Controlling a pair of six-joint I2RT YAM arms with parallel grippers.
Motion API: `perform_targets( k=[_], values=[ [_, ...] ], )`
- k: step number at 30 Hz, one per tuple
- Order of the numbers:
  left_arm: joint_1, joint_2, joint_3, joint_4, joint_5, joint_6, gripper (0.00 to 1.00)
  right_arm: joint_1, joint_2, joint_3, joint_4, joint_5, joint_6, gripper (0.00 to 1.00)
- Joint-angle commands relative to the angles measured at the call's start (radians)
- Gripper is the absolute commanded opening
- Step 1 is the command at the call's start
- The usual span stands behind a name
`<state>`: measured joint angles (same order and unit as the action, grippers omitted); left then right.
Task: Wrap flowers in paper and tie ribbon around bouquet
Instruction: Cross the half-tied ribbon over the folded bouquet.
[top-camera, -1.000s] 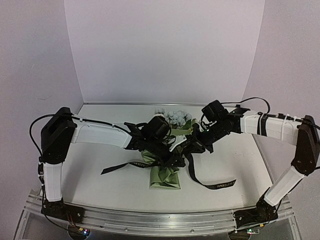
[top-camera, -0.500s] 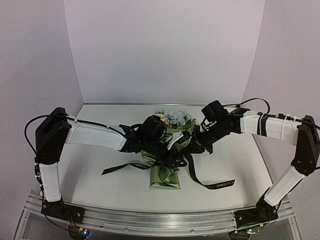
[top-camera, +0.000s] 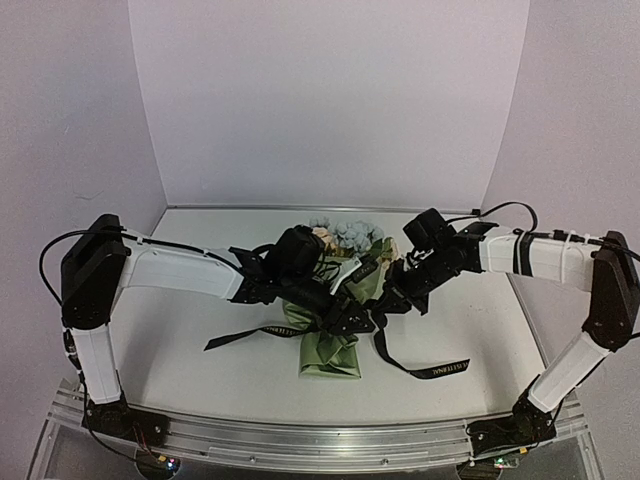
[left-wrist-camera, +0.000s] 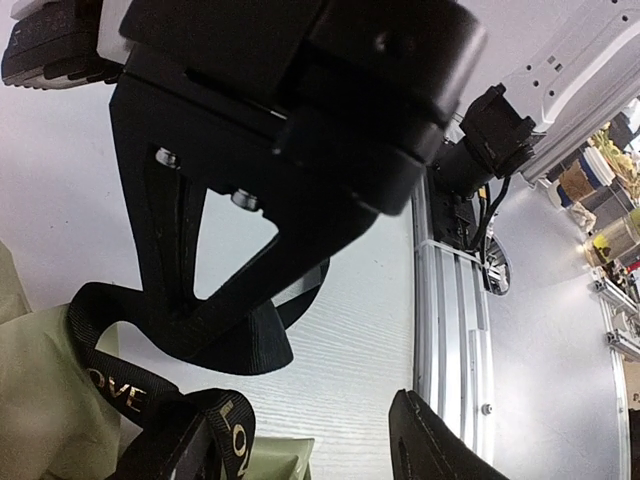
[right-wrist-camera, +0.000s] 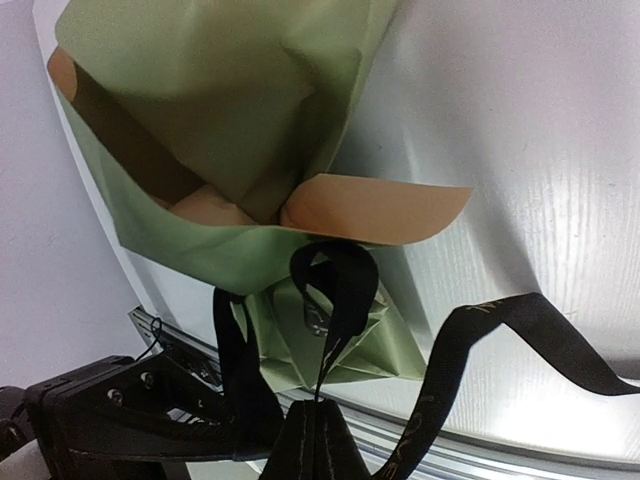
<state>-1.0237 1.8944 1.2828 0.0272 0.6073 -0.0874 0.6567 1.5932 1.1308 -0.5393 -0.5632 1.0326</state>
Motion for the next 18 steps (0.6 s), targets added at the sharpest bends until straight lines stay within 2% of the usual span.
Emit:
perform_targets(
  k=[1, 8, 11, 15, 18],
  values=[
    [0.004, 0.027, 0.057, -0.018, 0.068, 0.007, 0.53, 0.001, -0.017, -0.002, -0.037, 0.077, -0.038, 0.0],
    [0.002, 0.088, 0.091, -0.068, 0.113, 0.013, 0.35, 0.001, 0.026, 0.084, -0.087, 0.097, -0.134, 0.0],
    [0.002, 0.104, 0.1, -0.074, 0.107, 0.018, 0.4, 0.002, 0.048, 0.127, -0.092, 0.057, -0.147, 0.0],
    [0.002, 0.108, 0.096, -0.05, 0.083, 0.007, 0.53, 0.003, 0.045, 0.157, -0.108, 0.033, -0.181, 0.0],
    [0.007, 0.095, 0.076, 0.009, 0.072, -0.019, 0.59, 0.003, 0.051, 0.174, -0.135, 0.025, -0.201, 0.0]
  ],
)
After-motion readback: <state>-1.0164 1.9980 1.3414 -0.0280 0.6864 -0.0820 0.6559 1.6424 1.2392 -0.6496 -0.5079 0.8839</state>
